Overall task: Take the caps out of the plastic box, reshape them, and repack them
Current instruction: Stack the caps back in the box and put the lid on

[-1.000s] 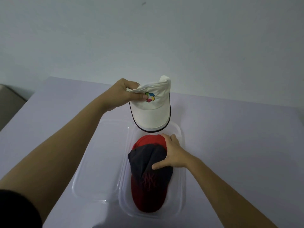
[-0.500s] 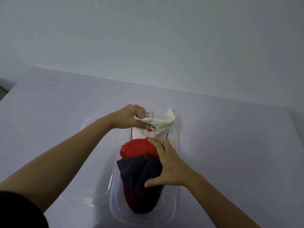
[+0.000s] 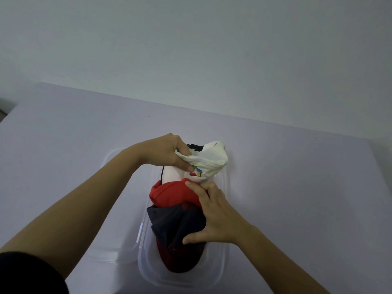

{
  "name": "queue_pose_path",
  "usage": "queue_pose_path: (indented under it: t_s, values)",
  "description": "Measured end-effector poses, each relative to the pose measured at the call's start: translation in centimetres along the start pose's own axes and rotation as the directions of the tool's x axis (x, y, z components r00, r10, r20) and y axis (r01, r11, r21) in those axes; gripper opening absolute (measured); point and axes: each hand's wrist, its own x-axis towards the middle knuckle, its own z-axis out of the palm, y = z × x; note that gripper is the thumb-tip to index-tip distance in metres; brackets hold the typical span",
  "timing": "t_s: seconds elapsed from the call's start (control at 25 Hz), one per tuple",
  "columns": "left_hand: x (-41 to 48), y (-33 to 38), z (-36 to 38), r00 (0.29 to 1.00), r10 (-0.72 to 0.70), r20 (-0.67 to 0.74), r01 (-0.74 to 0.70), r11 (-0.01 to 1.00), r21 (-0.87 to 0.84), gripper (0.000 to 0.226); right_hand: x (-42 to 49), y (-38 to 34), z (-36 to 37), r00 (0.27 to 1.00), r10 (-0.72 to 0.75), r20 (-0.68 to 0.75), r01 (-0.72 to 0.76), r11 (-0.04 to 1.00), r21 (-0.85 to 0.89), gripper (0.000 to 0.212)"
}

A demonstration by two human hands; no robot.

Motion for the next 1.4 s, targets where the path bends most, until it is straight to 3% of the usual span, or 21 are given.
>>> queue_pose_path:
  t_s: [0.16,0.32,0.44,0.52,0.64,0.72,0.8,0.84,0.88,0.96,1.0,1.04,1.16,1.28,1.4]
  values:
    - [-0.5,1.3,-0.5,0.999,0.025,0.045,-0.027,0.999,0.040,0.034,-0.5,0.1,0.7,0.989,-0.098,-0.115,0.089,0.993,-0.081,0.111]
    - [-0.7,2.4,0.0,0.994,0.066,0.087,-0.073,0.995,0.073,0.021,-0.8,0.7,1.5,0.951,-0.192,-0.244,0.147,0.971,-0.191,0.108]
    - [-0.7,1.9,0.1,0.993,0.013,0.115,-0.012,1.000,-0.009,0.022,-1.1,0.9,1.3,0.955,-0.187,-0.231,0.149,0.974,-0.172,0.109]
    - [-0.3,0.9,0.1,0.985,-0.069,0.156,0.086,0.990,-0.109,0.003,-1.0,1.0,1.1,0.975,-0.139,-0.173,0.122,0.987,-0.101,0.112]
    - [1.0,-1.1,0.1,0.959,-0.219,0.180,0.251,0.951,-0.181,0.037,-0.8,1.0,1.0,0.977,-0.143,-0.159,0.132,0.988,-0.075,0.113]
    - [1.8,-1.9,0.5,0.948,-0.258,0.188,0.291,0.940,-0.179,0.046,-0.7,0.8,0.7,0.985,-0.123,-0.120,0.117,0.991,-0.061,0.114]
    - [2.3,-2.7,0.7,0.946,-0.272,0.175,0.303,0.935,-0.187,0.048,-0.7,1.0,0.1,0.998,-0.034,-0.061,0.039,0.996,0.076,0.113]
    - [2.4,-3.0,0.8,0.949,-0.267,0.169,0.298,0.933,-0.201,0.047,-0.5,1.3,-0.2,0.995,0.016,-0.102,0.001,0.986,0.167,0.106]
    - [2.4,-3.2,0.7,0.952,-0.265,0.153,0.294,0.932,-0.211,0.045,-0.3,1.9,-0.5,0.971,0.066,-0.229,-0.010,0.972,0.236,0.091]
    - [2.4,-3.3,0.6,0.957,-0.253,0.142,0.281,0.932,-0.229,0.042,0.5,4.3,-1.3,0.835,0.165,-0.525,-0.040,0.969,0.242,0.057]
    - [2.5,-3.4,0.5,0.959,-0.244,0.142,0.272,0.933,-0.234,0.042,1.1,5.4,-2.0,0.790,0.183,-0.585,-0.078,0.977,0.200,0.047]
    - [2.5,-3.4,0.6,0.962,-0.235,0.142,0.263,0.937,-0.230,0.042,1.7,6.2,-2.8,0.800,0.189,-0.569,-0.106,0.979,0.176,0.041]
    - [2.6,-3.7,0.7,0.968,-0.215,0.128,0.237,0.950,-0.201,0.030,2.8,5.4,-4.5,0.897,0.264,-0.354,-0.132,0.925,0.356,0.020]
    - [2.5,-4.5,0.9,0.975,-0.211,0.069,0.221,0.949,-0.226,0.018,2.6,4.0,-3.6,0.928,0.216,-0.302,-0.117,0.941,0.316,0.033]
    - [2.6,-5.0,1.4,0.976,-0.210,0.056,0.217,0.944,-0.250,0.006,2.4,3.5,-2.0,0.968,0.244,-0.057,-0.217,0.932,0.290,0.035]
